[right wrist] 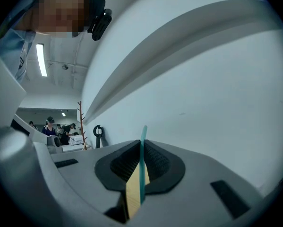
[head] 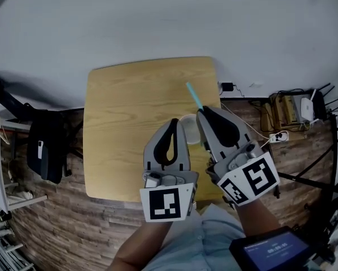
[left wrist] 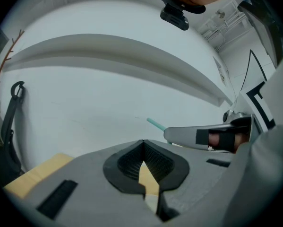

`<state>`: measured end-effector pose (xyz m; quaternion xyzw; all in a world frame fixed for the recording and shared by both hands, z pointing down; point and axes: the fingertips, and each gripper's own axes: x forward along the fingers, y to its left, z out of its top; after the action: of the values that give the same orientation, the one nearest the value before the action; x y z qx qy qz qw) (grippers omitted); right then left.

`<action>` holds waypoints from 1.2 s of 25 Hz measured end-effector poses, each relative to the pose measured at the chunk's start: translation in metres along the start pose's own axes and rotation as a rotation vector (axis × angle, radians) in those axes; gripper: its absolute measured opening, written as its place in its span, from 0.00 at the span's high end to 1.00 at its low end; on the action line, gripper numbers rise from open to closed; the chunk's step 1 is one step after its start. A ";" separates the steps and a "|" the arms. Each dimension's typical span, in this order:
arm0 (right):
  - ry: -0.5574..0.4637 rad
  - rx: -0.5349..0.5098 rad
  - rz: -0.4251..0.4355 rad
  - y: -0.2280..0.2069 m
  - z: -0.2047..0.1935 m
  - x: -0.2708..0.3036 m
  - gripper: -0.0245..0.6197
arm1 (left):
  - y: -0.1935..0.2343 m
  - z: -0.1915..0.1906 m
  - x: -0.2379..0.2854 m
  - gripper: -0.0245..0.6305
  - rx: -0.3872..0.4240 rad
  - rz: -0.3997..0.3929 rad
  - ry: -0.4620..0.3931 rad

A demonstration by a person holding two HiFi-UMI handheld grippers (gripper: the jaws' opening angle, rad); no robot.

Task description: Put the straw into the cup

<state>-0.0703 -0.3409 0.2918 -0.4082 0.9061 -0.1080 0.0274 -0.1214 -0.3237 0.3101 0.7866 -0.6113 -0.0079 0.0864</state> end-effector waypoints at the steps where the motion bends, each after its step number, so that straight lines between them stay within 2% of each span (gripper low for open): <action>1: 0.009 0.010 0.001 -0.003 -0.006 0.003 0.93 | 0.002 -0.006 0.003 0.96 0.001 0.002 0.014; 8: 0.078 0.069 0.011 -0.017 -0.050 0.018 0.93 | 0.015 -0.047 0.017 0.96 -0.016 0.024 0.109; 14: 0.120 0.103 0.019 -0.025 -0.085 0.025 0.93 | 0.027 -0.075 0.027 0.96 -0.061 0.063 0.159; 20: 0.168 0.128 0.014 -0.030 -0.118 0.030 0.93 | 0.036 -0.101 0.033 0.96 -0.057 0.065 0.209; 27: 0.197 0.149 0.013 -0.037 -0.142 0.031 0.93 | 0.038 -0.123 0.038 0.96 -0.080 0.075 0.247; 30: 0.206 0.116 0.016 -0.037 -0.147 0.032 0.93 | 0.040 -0.131 0.041 0.96 -0.095 0.084 0.261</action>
<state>-0.0846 -0.3628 0.4444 -0.3853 0.8996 -0.2013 -0.0417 -0.1339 -0.3557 0.4490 0.7498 -0.6261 0.0691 0.2026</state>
